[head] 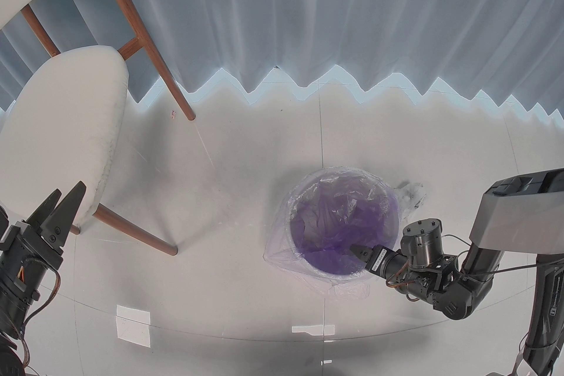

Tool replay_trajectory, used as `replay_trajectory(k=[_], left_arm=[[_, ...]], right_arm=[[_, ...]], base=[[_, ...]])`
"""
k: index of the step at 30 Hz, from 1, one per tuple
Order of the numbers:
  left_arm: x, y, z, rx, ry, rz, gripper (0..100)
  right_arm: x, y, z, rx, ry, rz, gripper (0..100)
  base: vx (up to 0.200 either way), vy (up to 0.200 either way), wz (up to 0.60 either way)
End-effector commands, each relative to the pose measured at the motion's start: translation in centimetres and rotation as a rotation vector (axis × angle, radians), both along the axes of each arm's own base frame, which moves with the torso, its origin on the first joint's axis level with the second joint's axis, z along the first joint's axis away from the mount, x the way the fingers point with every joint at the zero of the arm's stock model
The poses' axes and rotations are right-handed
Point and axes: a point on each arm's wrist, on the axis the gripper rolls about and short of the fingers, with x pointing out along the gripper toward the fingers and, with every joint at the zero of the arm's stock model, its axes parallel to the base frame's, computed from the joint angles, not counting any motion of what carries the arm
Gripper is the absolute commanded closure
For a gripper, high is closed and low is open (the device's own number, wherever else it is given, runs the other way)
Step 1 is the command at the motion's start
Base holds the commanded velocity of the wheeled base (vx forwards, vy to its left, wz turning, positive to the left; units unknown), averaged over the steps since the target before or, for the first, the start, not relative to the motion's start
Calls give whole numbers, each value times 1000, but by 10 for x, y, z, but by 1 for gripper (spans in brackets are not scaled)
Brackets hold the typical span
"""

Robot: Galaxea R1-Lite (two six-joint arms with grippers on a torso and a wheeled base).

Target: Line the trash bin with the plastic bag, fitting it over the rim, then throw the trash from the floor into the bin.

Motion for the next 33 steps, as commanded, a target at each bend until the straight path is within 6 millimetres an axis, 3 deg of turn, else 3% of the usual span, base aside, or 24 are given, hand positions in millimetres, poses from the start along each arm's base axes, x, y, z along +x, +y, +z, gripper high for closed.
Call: replay_trajectory(k=[1, 8, 9, 17, 21, 28, 33], left_arm=[[-1, 0, -5, 1, 21, 2, 0], [-1, 2, -5, 1, 19, 13, 0], [-1, 2, -5, 1, 19, 13, 0], [-2, 2, -4, 0, 15, 16, 0], [-2, 2, -4, -2, 12, 16, 0], [-3, 2, -4, -4, 11, 17, 0], [-3, 2, -4, -4, 11, 17, 0]], right_arm=[[12, 6, -6, 6, 20, -14, 0], [25, 9, -9, 1, 27, -63, 0], [26, 9, -10, -3, 26, -69, 100], [26, 7, -7, -81, -11, -66, 100], [33, -6, 13, -170, -104, -6, 100], [44, -31, 47, -317, -268, 269, 100], [51, -33, 63, -382, -406, 472, 100]], base=[[0, 0, 0], [0, 0, 0], [0, 0, 0], [0, 0, 0], [0, 0, 0], [0, 0, 0], [0, 0, 0]])
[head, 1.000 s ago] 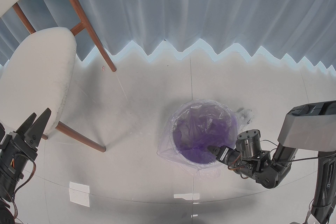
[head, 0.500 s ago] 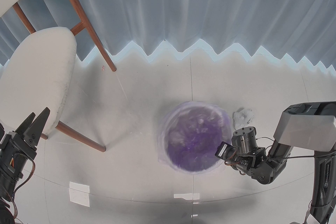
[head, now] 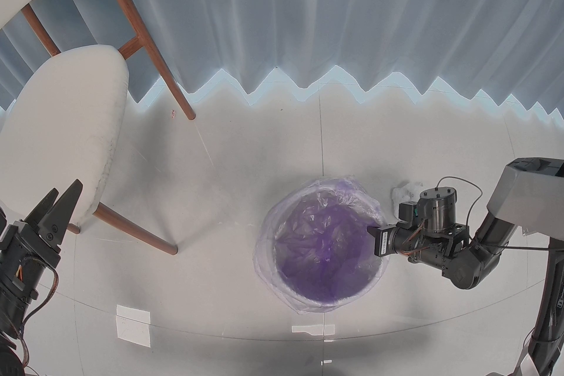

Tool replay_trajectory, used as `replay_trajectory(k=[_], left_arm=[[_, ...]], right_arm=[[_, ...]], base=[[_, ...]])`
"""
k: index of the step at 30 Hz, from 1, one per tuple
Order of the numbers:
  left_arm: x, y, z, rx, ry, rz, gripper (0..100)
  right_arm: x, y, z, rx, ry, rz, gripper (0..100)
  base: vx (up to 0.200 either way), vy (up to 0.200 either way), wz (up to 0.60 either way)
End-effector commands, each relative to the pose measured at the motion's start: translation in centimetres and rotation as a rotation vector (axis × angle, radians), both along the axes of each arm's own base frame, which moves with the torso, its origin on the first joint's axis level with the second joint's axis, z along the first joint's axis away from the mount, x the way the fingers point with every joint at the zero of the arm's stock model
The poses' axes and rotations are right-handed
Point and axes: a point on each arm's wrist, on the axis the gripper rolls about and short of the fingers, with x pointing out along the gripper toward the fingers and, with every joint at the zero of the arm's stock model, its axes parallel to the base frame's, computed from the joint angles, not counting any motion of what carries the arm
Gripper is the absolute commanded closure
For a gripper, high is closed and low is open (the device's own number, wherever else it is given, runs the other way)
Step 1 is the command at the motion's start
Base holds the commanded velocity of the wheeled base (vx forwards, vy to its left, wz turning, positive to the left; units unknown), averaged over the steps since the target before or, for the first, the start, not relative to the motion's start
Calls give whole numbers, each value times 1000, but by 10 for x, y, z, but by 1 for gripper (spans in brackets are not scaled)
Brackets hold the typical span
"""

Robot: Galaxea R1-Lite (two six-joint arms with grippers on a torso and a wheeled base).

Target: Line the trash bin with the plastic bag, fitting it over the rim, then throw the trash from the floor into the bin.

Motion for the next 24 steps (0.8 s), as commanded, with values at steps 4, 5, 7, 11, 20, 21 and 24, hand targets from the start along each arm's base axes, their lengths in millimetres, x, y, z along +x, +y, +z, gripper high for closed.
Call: replay_trajectory(k=[4, 5, 7, 11, 20, 21, 24], left_arm=[[-2, 1, -4, 1, 15, 2, 0], [-2, 1, -4, 1, 13, 2, 0], [-2, 1, -4, 1, 13, 2, 0], [-2, 1, -4, 1, 13, 2, 0], [-1, 1, -5, 1, 19, 10, 0], [-1, 1, -5, 1, 19, 10, 0], [-1, 1, -5, 1, 19, 10, 0]], right_arm=[[15, -11, 35, -37, -192, 254, 100], [14, -10, 34, -43, -196, 276, 100], [14, -10, 34, -43, -196, 276, 100], [15, -9, 26, -95, -223, 368, 100], [24, -6, 10, -96, -225, 381, 100], [26, -5, 7, -95, -231, 381, 100], [26, -5, 4, -92, -233, 380, 100]], base=[[0, 0, 0], [0, 0, 0], [0, 0, 0], [0, 0, 0], [0, 0, 0], [0, 0, 0], [0, 0, 0]])
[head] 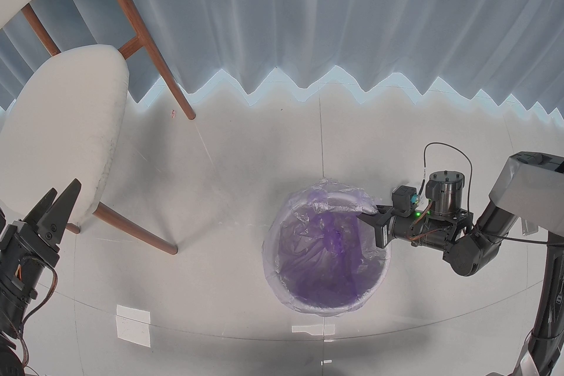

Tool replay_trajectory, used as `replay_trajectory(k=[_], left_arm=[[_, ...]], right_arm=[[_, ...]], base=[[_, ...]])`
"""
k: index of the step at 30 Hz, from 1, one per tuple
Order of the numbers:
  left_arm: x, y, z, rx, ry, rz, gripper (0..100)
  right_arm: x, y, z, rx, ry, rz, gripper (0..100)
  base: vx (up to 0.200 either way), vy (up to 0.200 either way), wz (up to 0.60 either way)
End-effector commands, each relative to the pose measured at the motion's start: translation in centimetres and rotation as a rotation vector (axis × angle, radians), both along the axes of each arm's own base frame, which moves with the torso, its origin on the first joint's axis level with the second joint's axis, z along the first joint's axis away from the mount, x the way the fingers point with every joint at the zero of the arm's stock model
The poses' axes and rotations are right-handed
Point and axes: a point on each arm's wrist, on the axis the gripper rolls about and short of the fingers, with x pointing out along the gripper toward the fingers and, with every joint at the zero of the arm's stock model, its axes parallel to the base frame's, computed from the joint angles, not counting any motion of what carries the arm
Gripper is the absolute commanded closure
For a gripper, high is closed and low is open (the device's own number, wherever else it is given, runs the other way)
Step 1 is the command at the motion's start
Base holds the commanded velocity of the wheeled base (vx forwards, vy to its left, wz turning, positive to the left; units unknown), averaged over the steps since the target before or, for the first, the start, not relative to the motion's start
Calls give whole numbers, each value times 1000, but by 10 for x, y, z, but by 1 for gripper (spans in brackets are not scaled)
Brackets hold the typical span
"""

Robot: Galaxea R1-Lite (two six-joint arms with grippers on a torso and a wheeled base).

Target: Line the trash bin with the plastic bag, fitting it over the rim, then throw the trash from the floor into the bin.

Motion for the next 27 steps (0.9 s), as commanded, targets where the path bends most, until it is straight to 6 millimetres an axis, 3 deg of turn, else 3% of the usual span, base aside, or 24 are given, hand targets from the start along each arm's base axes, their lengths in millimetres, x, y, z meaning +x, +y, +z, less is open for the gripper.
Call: replay_trajectory(k=[1, 6, 7, 15, 20, 27], left_arm=[[-1, 0, -5, 2, 20, 0, 0], [-1, 1, -5, 2, 20, 5, 0], [-1, 1, -5, 2, 20, 5, 0], [0, 1, -5, 3, 25, 5, 0], [-1, 2, -6, 1, 30, 11, 0], [1, -4, -11, 14, 79, -56, 0]], right_arm=[[0, 0, -13, -7, 30, 1, 100], [-3, -4, -14, -5, 48, 0, 100], [-2, -6, -14, -1, 46, 1, 0], [0, -11, -1, 91, -22, -33, 0], [-15, -31, 17, 189, -17, -76, 0], [-26, -61, 22, 250, -48, -150, 0]], base=[[0, 0, 0], [0, 0, 0], [0, 0, 0], [0, 0, 0], [0, 0, 0], [0, 0, 0]])
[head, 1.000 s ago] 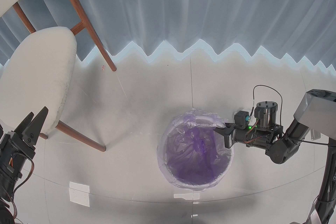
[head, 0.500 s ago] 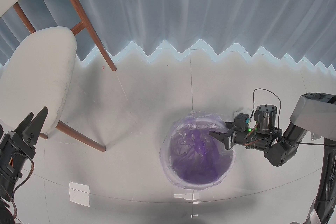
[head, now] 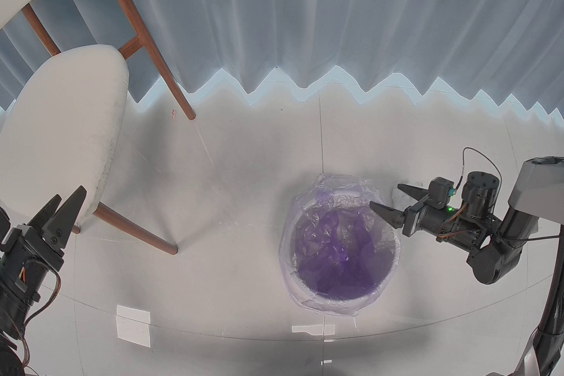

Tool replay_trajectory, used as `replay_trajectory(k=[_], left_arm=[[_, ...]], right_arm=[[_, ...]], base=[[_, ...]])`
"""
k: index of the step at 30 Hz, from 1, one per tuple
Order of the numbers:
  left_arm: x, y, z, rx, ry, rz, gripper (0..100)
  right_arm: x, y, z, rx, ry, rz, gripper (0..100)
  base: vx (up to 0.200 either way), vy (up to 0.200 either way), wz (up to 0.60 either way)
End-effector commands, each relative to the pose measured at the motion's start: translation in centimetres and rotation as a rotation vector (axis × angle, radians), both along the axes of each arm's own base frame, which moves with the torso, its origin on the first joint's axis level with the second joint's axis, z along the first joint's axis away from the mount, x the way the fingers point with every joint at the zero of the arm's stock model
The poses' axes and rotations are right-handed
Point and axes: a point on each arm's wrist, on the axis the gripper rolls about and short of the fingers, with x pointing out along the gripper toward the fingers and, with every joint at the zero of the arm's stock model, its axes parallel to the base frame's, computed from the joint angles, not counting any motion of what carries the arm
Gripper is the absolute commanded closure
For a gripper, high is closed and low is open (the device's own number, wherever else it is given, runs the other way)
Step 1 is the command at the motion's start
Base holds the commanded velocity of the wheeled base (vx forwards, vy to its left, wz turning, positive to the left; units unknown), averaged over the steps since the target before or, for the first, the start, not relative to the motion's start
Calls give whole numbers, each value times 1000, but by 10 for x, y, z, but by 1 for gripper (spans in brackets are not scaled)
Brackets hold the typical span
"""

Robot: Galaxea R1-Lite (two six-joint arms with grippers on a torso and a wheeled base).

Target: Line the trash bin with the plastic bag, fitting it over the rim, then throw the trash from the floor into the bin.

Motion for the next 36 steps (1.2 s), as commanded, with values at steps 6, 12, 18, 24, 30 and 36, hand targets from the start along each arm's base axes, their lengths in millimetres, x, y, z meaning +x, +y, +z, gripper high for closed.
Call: replay_trajectory(k=[6, 12, 18, 24, 30, 36], left_arm=[[16, -34, -30, -20, 257, -281, 0], [34, -55, -70, -6, 566, -457, 0], [82, -73, -114, 7, 735, -479, 0], [121, -83, -165, 9, 728, -452, 0], [151, -97, -181, -9, 694, -460, 0], [186, -113, -191, -20, 607, -475, 0]], right_arm=[[-36, -68, 22, 118, -19, -258, 0], [-71, -91, 43, 189, -8, -360, 0], [-95, -100, 61, 206, -58, -399, 0], [-118, -99, 64, 210, -55, -427, 0], [-133, -98, 62, 222, -30, -435, 0], [-132, -99, 64, 251, -29, -455, 0]], base=[[0, 0, 0], [0, 0, 0], [0, 0, 0], [0, 0, 0], [0, 0, 0], [0, 0, 0]])
